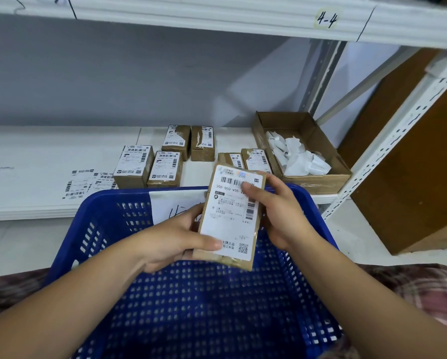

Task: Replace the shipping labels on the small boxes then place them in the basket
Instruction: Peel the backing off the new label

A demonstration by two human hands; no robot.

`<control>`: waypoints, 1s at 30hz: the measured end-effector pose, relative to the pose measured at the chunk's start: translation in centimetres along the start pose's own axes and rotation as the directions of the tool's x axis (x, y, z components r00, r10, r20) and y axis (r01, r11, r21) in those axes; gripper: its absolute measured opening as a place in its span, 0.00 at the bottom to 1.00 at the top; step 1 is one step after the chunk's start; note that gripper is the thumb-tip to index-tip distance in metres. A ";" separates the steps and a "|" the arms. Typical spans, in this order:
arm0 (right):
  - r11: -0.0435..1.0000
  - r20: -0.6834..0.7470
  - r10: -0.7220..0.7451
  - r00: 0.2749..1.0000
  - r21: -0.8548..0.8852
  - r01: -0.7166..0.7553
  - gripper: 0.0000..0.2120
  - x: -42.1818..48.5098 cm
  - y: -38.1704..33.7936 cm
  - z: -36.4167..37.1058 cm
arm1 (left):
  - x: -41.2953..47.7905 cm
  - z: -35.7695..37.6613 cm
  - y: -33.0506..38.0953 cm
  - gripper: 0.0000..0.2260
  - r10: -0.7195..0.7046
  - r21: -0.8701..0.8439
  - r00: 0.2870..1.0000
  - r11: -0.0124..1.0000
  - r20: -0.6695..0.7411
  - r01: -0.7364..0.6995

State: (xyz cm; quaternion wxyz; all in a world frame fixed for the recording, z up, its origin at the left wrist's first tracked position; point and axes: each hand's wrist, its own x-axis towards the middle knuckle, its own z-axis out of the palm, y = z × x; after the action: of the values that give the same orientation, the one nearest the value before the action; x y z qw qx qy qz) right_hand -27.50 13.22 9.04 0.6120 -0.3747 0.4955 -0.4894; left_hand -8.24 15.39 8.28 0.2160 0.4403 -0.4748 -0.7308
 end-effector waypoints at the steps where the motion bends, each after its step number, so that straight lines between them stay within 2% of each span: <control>1: 1.000 -0.020 -0.006 1.000 0.009 0.006 0.11 0.1 -0.2 -0.2 | 0.0 -0.2 0.0 0.32 -0.003 0.014 1.000 1.000 0.030 0.003; 3: 1.000 -0.033 -0.029 0.999 0.005 0.029 0.12 0.2 -0.6 -0.3 | 0.1 -0.1 0.1 0.32 0.006 0.014 1.000 1.000 0.005 -0.006; 6: 0.993 0.002 -0.044 0.999 -0.111 0.044 0.27 0.4 -0.5 -0.3 | 0.4 0.3 -0.2 0.32 0.044 -0.030 0.993 0.998 -0.108 -0.047; 9: 0.972 0.164 0.063 0.984 -0.235 -0.023 0.36 0.0 0.0 0.0 | 0.5 -0.1 0.1 0.29 0.072 -0.164 0.976 0.981 -0.207 -0.107; 12: 0.955 0.304 0.172 0.937 -0.286 -0.082 0.37 -0.4 0.4 0.3 | 0.3 -1.1 1.1 0.33 0.106 -0.246 0.956 0.953 -0.272 -0.175; 15: 0.963 0.339 0.183 0.923 -0.252 -0.099 0.41 -0.4 0.3 0.1 | -0.2 -1.3 1.5 0.33 0.109 -0.241 0.960 0.955 -0.256 -0.173; 19: 0.964 0.317 0.142 0.938 -0.258 -0.059 0.44 -0.4 0.4 0.3 | -0.3 -1.2 1.4 0.35 0.091 -0.194 0.962 0.970 -0.258 -0.144; 25: 0.914 0.284 0.074 0.956 -0.403 0.049 0.40 -1.1 1.2 1.2 | 0.1 -0.2 0.7 0.32 0.120 0.003 0.930 0.992 -0.348 -0.127; 30: 0.929 0.286 0.107 0.952 -0.369 0.007 0.37 -0.9 1.6 1.0 | 0.3 -0.2 0.3 0.23 0.144 0.048 0.911 0.990 -0.386 -0.136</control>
State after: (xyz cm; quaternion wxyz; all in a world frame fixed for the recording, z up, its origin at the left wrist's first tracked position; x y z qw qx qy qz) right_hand -26.14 14.42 7.96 0.6119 -0.5393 0.4885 -0.3099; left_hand -8.29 14.96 8.35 0.3533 0.5435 -0.4602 -0.6067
